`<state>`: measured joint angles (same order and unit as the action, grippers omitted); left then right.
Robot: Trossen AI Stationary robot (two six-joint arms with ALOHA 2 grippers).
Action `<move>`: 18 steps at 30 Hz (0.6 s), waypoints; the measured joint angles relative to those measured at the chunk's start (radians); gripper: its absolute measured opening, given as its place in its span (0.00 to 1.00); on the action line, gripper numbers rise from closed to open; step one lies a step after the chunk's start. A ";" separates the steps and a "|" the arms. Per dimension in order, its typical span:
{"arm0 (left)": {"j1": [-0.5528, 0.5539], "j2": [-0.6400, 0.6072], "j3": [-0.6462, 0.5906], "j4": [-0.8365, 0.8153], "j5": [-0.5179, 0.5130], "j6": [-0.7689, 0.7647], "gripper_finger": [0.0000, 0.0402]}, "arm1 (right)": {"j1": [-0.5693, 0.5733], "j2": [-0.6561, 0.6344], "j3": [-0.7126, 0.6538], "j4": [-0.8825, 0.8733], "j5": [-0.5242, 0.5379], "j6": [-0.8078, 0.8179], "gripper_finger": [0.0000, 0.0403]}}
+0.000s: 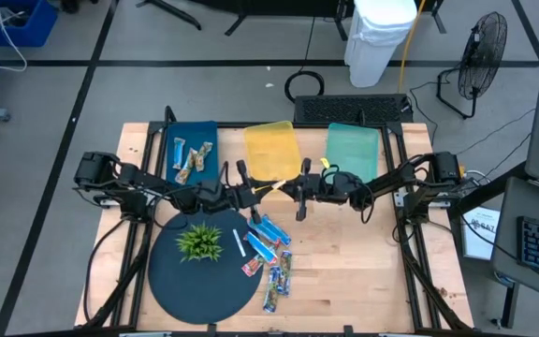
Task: Pick and place Granola Bars by type
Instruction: Put the yellow granola bar into the blue bin
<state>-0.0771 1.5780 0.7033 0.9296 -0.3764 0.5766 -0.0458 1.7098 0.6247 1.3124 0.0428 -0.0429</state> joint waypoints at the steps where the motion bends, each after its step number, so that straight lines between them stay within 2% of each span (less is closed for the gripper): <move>1: 0.000 0.000 0.000 -0.002 -0.007 -0.001 0.02 | 0.000 0.000 0.000 -0.007 -0.019 -0.002 0.03; 5: -0.002 0.000 0.000 -0.002 -0.029 0.001 0.02 | 0.000 -0.001 0.000 -0.037 -0.048 0.001 0.14; 10: -0.006 -0.006 -0.001 -0.017 -0.092 0.012 0.02 | 0.003 -0.033 -0.026 -0.092 -0.075 0.040 0.35; 14: -0.015 -0.070 -0.001 -0.144 -0.161 0.015 0.02 | 0.002 -0.143 -0.094 -0.166 -0.075 0.083 0.48; 18: -0.020 -0.177 -0.001 -0.353 -0.232 -0.066 0.02 | 0.002 -0.316 -0.204 -0.247 -0.069 0.106 0.51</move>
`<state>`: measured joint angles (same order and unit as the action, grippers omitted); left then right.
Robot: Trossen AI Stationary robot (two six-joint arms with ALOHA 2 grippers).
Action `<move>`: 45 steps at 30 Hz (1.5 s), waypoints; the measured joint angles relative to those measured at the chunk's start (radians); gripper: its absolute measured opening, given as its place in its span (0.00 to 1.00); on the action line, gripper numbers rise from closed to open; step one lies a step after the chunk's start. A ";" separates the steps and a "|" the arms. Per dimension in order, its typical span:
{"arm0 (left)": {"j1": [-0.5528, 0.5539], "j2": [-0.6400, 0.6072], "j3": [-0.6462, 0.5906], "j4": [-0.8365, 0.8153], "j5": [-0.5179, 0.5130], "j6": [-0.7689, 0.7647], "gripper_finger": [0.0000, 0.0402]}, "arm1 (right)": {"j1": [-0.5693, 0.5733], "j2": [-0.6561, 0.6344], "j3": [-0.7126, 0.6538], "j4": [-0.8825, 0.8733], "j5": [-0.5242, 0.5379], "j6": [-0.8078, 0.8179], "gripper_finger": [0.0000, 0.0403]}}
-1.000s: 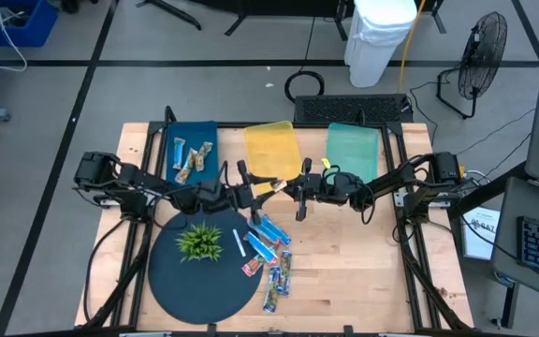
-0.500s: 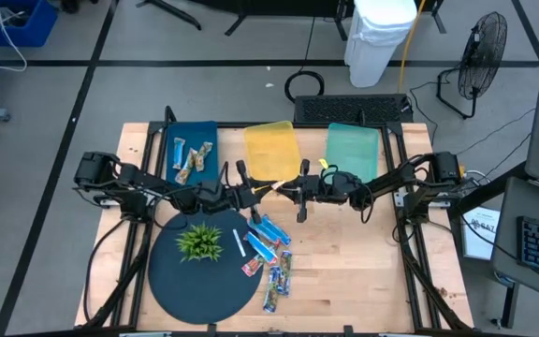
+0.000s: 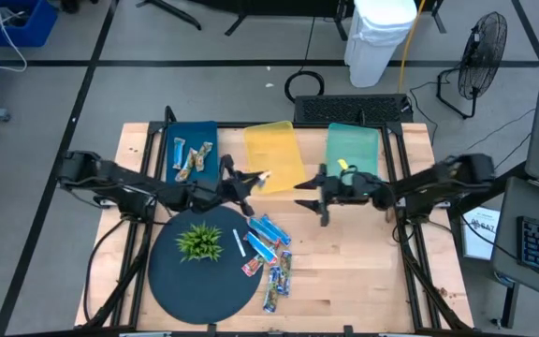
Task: Pick and place Granola Bars by type
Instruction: Put the yellow granola bar into the blue bin
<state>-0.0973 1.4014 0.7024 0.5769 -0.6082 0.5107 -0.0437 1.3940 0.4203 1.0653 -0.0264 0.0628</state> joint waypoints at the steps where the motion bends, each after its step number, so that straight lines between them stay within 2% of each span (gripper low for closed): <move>1: -0.005 -0.026 -0.001 -0.049 -0.027 -0.020 0.02 | 0.000 -0.048 -0.036 -0.007 0.003 0.005 0.51; 6: -0.017 -0.161 -0.004 -0.253 -0.097 -0.096 0.02 | -0.001 -0.276 -0.215 -0.002 0.058 0.007 0.47; 10: -0.028 -0.276 -0.056 -0.280 -0.102 -0.121 0.02 | 0.000 -0.429 -0.336 -0.008 0.095 0.025 0.44; 14: -0.020 -0.413 -0.149 -0.286 -0.113 -0.164 0.02 | 0.000 -0.541 -0.387 -0.052 0.102 0.056 0.41; 22: 0.034 -0.692 -0.373 -0.292 -0.113 -0.322 0.02 | 0.000 -0.705 -0.394 -0.410 0.095 0.001 0.40; 26: 0.055 -0.780 -0.447 -0.293 -0.119 -0.378 0.02 | -0.001 -0.785 -0.395 -0.555 -0.002 -0.028 0.39; 31: 0.069 -0.839 -0.474 -0.308 -0.137 -0.393 0.02 | 0.000 -0.863 -0.396 -0.697 -0.131 -0.049 0.36; 37: 0.087 -0.873 -0.474 -0.363 -0.217 -0.450 0.02 | 0.000 -0.904 -0.396 -0.794 -0.131 -0.048 0.33; 45: 0.093 -0.872 -0.474 -0.439 -0.426 -0.664 0.03 | 0.000 -0.903 -0.397 -0.794 -0.130 -0.023 0.32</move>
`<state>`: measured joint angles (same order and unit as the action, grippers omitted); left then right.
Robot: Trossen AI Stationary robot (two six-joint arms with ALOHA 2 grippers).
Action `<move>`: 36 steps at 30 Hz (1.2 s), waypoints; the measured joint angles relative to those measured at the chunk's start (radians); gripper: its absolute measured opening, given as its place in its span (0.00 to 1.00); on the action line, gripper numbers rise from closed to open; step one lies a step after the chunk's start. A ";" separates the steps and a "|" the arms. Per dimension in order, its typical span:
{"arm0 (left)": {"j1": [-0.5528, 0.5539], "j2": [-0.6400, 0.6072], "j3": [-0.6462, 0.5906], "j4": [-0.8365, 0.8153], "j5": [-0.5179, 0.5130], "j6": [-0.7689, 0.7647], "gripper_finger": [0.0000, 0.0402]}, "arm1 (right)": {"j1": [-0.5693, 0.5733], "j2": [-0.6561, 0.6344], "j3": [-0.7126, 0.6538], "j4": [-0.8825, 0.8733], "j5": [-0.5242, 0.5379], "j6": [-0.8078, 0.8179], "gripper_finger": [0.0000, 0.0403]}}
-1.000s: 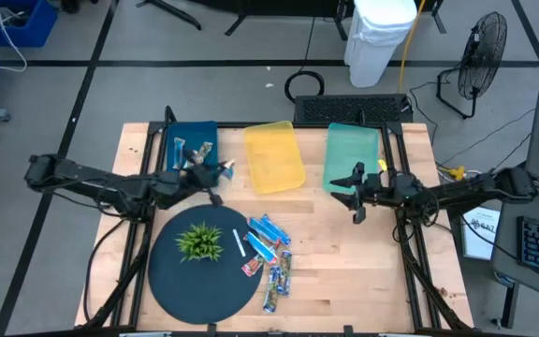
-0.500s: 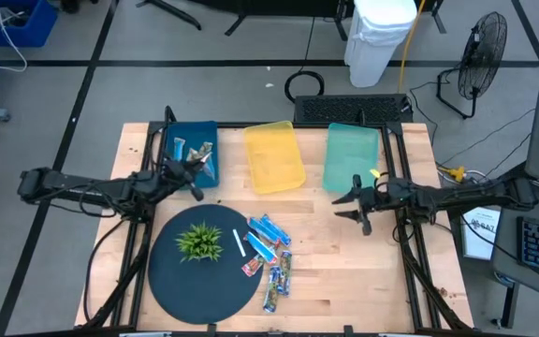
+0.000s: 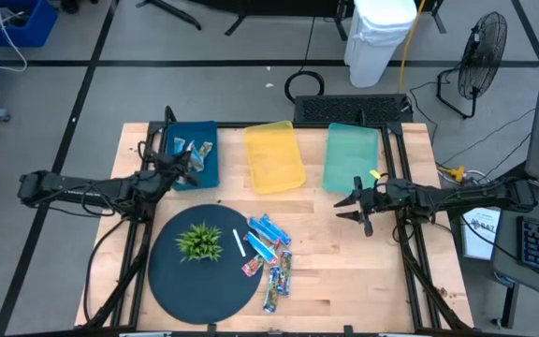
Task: Pick and place Granola Bars by type
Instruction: Put the yellow granola bar into the blue bin, then put the red granola bar into the yellow bin
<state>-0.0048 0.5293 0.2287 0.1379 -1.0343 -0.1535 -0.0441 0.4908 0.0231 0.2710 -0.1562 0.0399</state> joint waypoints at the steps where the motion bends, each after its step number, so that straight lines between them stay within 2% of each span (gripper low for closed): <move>1: 0.000 0.000 0.000 -0.001 -0.011 -0.010 0.02 | 0.000 0.000 0.000 0.000 0.000 0.000 0.32; 5: 0.000 0.000 0.000 -0.006 -0.015 -0.043 0.02 | 0.000 0.000 0.000 0.000 0.001 0.000 0.32; 12: 0.000 0.000 0.000 -0.034 -0.016 -0.067 0.11 | 0.000 0.000 -0.001 0.000 0.002 0.024 0.32; 19: 0.000 0.000 0.000 -0.037 -0.025 -0.090 0.09 | 0.000 0.000 -0.001 0.000 0.002 0.026 0.32; 23: 0.000 0.000 0.000 -0.037 -0.074 -0.165 0.11 | 0.000 0.000 -0.001 0.000 0.002 0.023 0.32; 28: 0.000 0.000 0.001 -0.038 -0.118 -0.203 0.21 | 0.000 0.001 -0.001 0.000 0.002 0.019 0.32; 36: 0.000 0.000 0.001 -0.056 -0.105 -0.249 0.44 | 0.000 0.001 -0.001 0.000 0.002 0.016 0.32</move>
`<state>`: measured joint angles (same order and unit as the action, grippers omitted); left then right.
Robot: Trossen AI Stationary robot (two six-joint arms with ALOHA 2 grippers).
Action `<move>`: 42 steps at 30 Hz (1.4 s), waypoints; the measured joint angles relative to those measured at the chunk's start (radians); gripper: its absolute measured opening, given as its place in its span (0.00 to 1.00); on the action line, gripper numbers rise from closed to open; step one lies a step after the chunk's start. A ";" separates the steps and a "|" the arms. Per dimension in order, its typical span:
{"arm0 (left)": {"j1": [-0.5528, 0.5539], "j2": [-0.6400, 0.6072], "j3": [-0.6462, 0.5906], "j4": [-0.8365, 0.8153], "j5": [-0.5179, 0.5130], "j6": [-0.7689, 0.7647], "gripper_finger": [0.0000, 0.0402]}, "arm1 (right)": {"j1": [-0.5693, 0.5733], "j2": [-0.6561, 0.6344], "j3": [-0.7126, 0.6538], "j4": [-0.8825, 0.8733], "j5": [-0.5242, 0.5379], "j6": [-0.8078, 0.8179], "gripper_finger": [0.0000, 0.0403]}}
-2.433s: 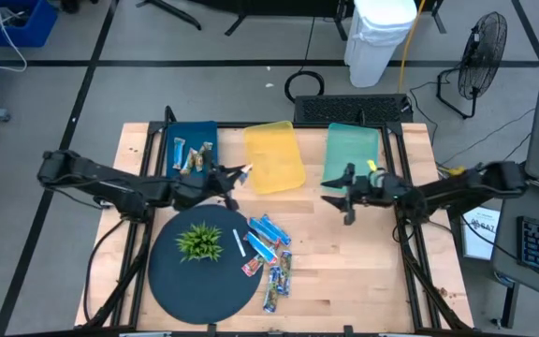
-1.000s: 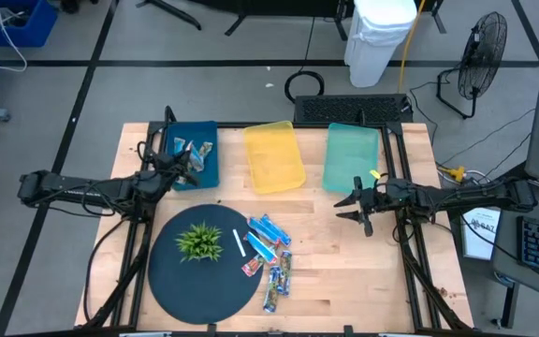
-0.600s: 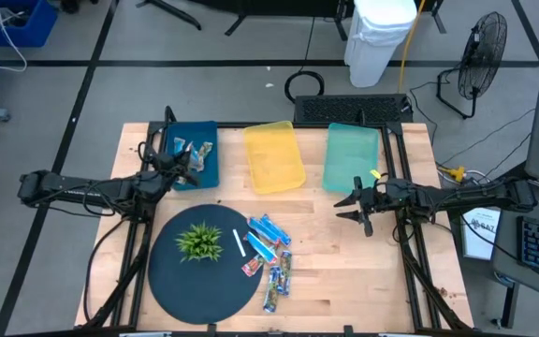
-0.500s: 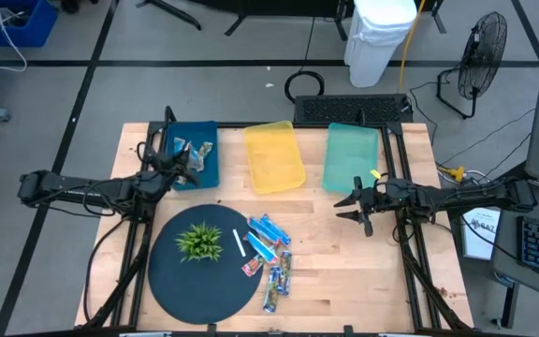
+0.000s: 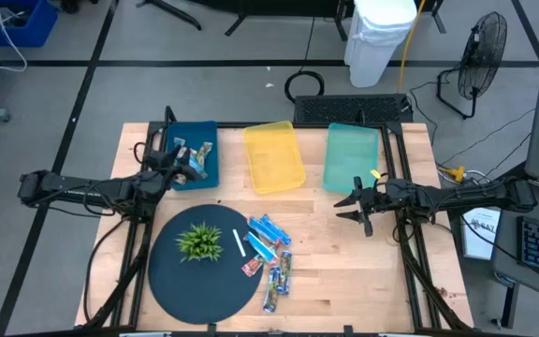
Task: Pick and place Granola Bars by type
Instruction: Put the red granola bar into the yellow bin
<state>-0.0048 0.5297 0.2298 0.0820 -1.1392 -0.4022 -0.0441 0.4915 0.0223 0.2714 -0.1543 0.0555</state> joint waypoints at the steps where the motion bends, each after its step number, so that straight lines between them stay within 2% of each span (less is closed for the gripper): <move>1: 0.000 0.000 0.000 -0.004 0.016 0.000 0.46 | 0.000 0.000 0.000 0.000 0.000 0.000 0.32; 4: 0.000 0.000 0.000 -0.005 0.087 0.003 0.51 | 0.000 0.000 0.000 0.000 0.000 0.000 0.32; 9: 0.000 0.000 0.000 -0.004 0.269 0.056 0.54 | 0.000 0.000 0.000 0.000 0.000 0.000 0.32; 14: 0.000 0.000 0.000 -0.004 0.512 0.095 0.53 | 0.000 0.000 0.000 0.000 0.000 0.000 0.32; 19: 0.000 0.000 0.000 -0.001 0.795 0.112 0.48 | 0.000 0.000 0.000 0.000 0.000 0.009 0.32; 21: -0.001 0.000 0.000 0.004 0.874 0.112 0.46 | 0.000 0.000 0.000 0.000 0.000 0.010 0.32; 24: 0.000 0.000 0.000 0.011 0.918 0.112 0.44 | 0.000 0.000 0.000 0.000 0.000 0.011 0.32; 30: 0.000 0.001 0.000 0.025 0.923 0.132 0.39 | 0.000 0.000 0.000 0.000 0.000 0.029 0.32; 33: -0.005 0.044 0.000 0.044 0.980 0.105 0.37 | 0.000 0.000 0.000 0.003 0.000 0.030 0.32; 37: -0.059 0.223 0.047 0.103 1.093 0.151 0.36 | 0.000 0.000 0.000 0.037 0.000 0.014 0.32; 42: -0.148 0.566 0.248 0.072 1.080 0.267 0.37 | 0.000 0.002 0.000 0.092 0.000 -0.005 0.32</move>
<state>-0.1526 1.0955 0.4780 0.1536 -0.0595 -0.1351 -0.0444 0.4939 0.0221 0.3632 -0.1543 0.0510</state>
